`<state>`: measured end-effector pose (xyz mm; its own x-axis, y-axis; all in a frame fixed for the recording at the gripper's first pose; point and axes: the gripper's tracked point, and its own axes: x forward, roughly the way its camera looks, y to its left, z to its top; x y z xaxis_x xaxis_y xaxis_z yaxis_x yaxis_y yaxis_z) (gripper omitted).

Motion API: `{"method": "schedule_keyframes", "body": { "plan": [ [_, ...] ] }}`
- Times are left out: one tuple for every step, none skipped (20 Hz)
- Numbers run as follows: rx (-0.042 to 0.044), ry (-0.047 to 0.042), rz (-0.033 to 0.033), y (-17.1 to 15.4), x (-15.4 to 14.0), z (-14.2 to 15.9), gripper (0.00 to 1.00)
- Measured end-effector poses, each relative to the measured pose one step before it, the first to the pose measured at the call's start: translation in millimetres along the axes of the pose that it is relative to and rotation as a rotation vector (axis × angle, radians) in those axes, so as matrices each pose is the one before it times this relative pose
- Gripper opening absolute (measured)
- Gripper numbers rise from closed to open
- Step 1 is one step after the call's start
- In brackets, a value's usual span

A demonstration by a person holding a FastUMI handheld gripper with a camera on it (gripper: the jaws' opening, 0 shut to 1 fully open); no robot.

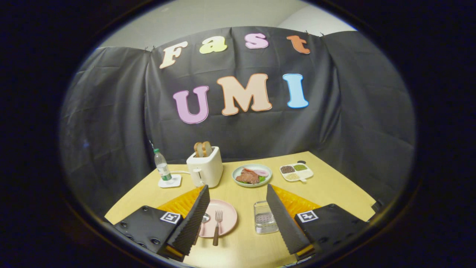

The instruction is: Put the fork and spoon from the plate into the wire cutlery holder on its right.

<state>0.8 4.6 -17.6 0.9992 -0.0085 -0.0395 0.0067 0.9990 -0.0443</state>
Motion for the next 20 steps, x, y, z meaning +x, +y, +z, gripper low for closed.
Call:
{"method": "schedule_keyframes", "body": {
  "plan": [
    [-0.00469,0.00561,0.00087,0.58,-0.72,-2.21,0.97],
    [-0.00580,0.00670,0.00074,0.32,0.25,-3.08,0.97],
    [-0.00533,0.00718,0.00164,1.07,0.55,-2.79,0.97],
    [-0.00380,0.00487,0.00175,0.85,0.77,-2.67,0.97],
    [-0.00346,0.00788,0.00416,1.63,1.48,-3.08,0.97],
    [-0.00237,0.01150,0.00458,1.49,2.16,-5.45,0.97],
    [-0.00114,0.00990,0.00409,1.47,1.58,-3.47,0.97],
    [-0.00046,0.00692,0.00449,1.61,1.36,-2.20,0.97],
    [-0.00258,0.00394,0.00208,1.57,1.43,-1.64,0.97],
    [-0.00348,0.00617,0.00249,1.40,2.31,-3.29,0.97],
    [-0.00381,0.00829,0.00290,1.57,2.28,-3.09,0.97],
    [-0.00275,0.00999,0.00453,2.23,2.05,-5.12,0.97],
    [-0.00274,0.01121,0.00596,2.57,2.32,-4.36,0.97],
    [-0.00326,0.01228,0.00375,2.31,2.09,-5.97,0.97],
    [-0.00221,0.01156,0.00380,2.36,2.26,-3.96,0.97],
    [-0.00225,0.01068,0.00321,3.06,2.44,-5.45,0.97],
    [-0.00261,0.00887,0.00147,2.50,2.21,-4.49,0.97],
    [-0.00201,0.00756,0.00152,1.90,1.44,-4.66,0.97],
    [-0.00051,0.01165,0.00228,1.80,2.79,-5.70,0.97],
    [-0.00035,0.01179,0.00044,1.12,2.48,-6.50,0.97]
  ]
}}
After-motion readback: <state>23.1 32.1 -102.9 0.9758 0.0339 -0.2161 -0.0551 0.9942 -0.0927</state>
